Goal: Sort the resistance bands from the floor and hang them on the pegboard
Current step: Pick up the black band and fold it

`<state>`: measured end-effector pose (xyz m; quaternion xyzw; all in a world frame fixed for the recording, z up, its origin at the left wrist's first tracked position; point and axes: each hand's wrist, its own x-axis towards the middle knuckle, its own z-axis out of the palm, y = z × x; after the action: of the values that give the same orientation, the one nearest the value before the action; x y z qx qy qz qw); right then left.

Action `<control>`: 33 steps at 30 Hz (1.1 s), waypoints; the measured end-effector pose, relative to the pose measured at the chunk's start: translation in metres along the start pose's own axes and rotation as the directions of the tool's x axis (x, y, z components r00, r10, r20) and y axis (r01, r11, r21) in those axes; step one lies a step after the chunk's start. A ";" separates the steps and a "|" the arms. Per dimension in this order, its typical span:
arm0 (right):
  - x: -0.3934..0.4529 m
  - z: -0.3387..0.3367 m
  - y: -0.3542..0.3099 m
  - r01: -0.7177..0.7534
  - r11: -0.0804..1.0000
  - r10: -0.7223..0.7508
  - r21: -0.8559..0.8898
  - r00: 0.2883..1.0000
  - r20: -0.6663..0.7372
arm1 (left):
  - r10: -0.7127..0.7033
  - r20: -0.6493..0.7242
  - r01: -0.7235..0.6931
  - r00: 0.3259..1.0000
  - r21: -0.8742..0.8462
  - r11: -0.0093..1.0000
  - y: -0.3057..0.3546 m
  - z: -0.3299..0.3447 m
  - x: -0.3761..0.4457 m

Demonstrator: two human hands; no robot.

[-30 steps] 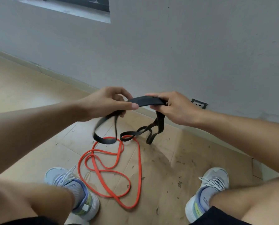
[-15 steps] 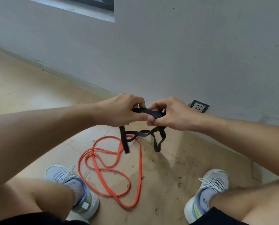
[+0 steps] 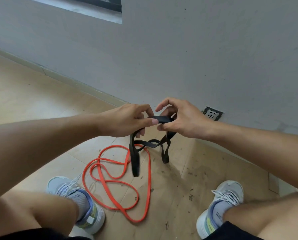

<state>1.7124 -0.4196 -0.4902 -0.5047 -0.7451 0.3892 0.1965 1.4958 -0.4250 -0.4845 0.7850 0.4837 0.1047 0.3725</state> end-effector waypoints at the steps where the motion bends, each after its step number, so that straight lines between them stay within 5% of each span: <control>1: 0.000 0.000 -0.001 0.003 1.000 -0.003 0.001 1.000 -0.006 | -0.003 -0.006 0.003 1.000 0.005 1.000 0.001 0.000 0.000; 5: -0.002 0.002 -0.003 0.029 0.999 -0.030 -0.015 0.999 -0.015 | 0.041 -0.088 -0.031 0.995 0.104 0.994 0.005 0.001 0.001; 11: -0.001 0.007 0.008 -0.031 0.993 0.036 -0.114 0.998 0.043 | 0.096 -0.262 -0.126 0.960 -0.101 0.987 0.020 -0.002 -0.003; 16: 0.004 0.006 0.023 -0.065 0.994 0.069 -0.090 0.997 0.037 | 0.060 -0.259 -0.121 0.964 -0.226 0.967 0.024 -0.012 -0.008; 24: 0.002 -0.004 0.008 0.026 0.999 -0.028 -0.036 0.997 -0.074 | -0.089 -0.156 0.068 0.984 -0.131 0.989 0.009 -0.014 -0.007; 33: -0.001 0.003 -0.003 0.121 0.978 -0.136 -0.171 0.987 -0.083 | 0.005 -0.296 -0.013 0.955 -0.025 1.000 0.013 -0.002 0.001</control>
<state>1.7092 -0.4224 -0.4898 -0.4878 -0.7958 0.2882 0.2136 1.5040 -0.4265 -0.4748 0.7575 0.5292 0.2294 0.3059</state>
